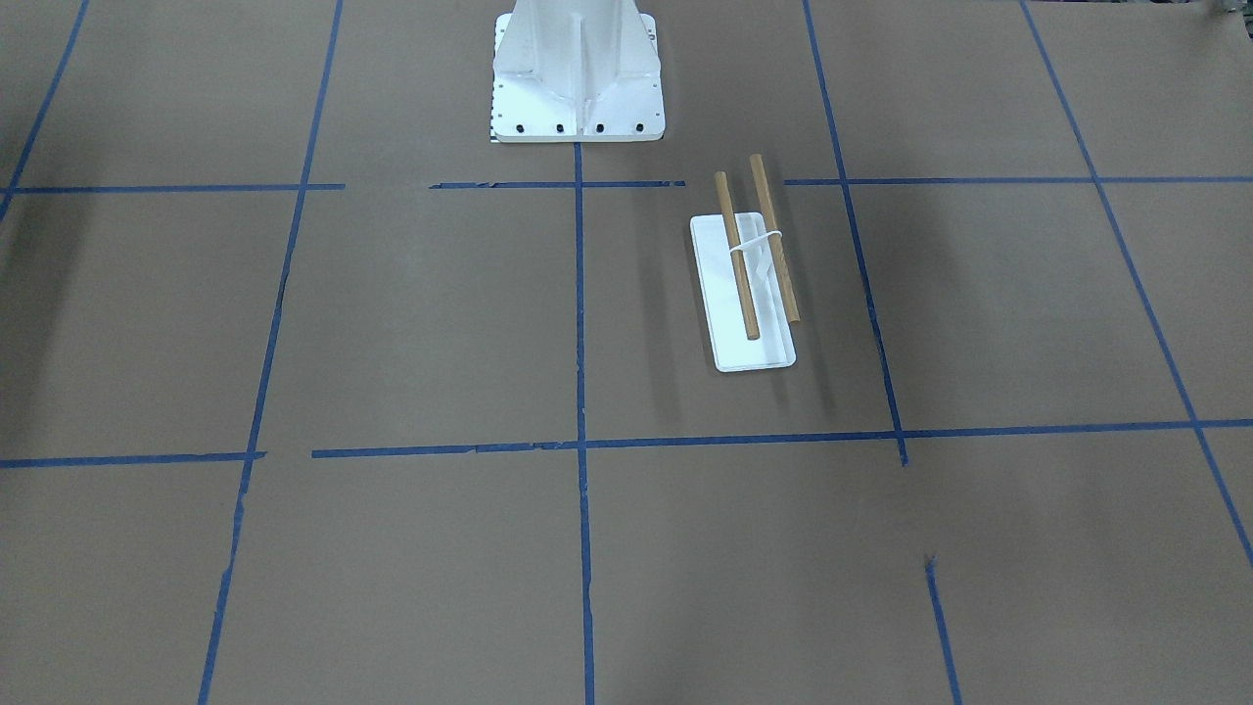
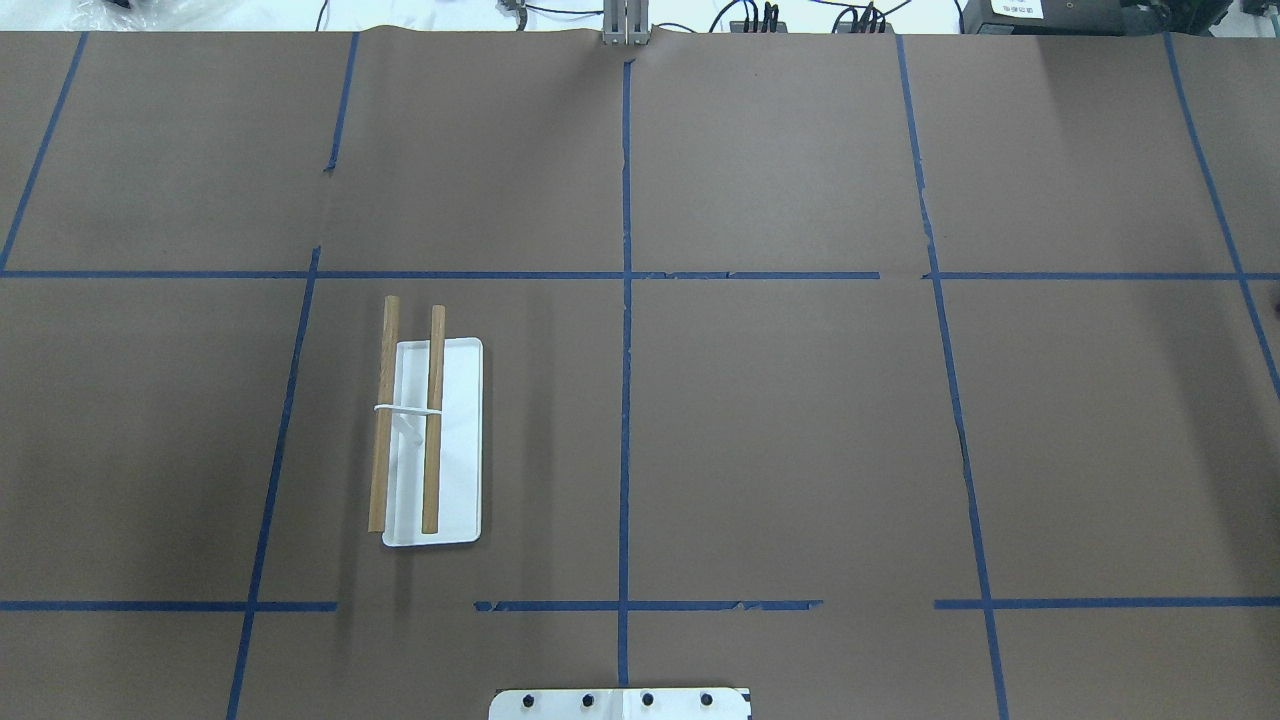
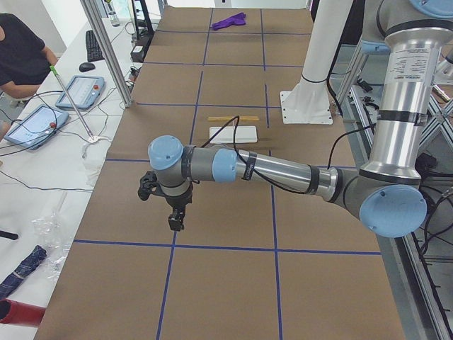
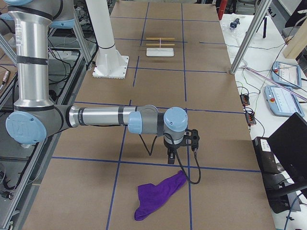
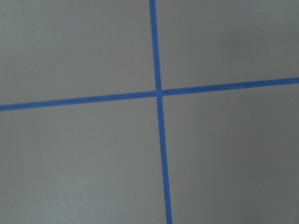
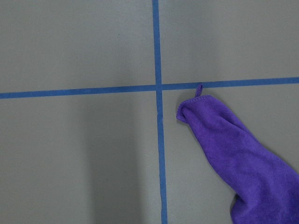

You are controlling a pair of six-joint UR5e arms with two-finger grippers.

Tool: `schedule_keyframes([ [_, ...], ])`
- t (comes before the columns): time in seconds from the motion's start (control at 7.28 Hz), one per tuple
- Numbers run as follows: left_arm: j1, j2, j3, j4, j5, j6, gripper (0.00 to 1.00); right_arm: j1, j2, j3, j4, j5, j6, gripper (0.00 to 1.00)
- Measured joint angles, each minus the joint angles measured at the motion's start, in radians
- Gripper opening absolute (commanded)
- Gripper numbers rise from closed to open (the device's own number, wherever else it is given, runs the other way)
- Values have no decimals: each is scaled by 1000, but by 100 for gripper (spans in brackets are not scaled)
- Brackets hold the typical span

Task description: Hang towel on rack

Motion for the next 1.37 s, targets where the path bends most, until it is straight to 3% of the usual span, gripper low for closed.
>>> schedule_keyframes([
  [0.41,7,-76,-22,-22,-16,-1,100,-3,-27,-136,209,10,7,100],
  [0.69,9,-86,-17,-53,-29,-1,100,-4,-22,-382,521,6,-107,100],
  [0.82,10,-85,-12,-62,-34,0,100,-14,-9,-462,612,2,-143,100],
  [1.37,10,-82,-10,-70,-54,7,100,-128,2,-548,671,-115,-171,100],
])
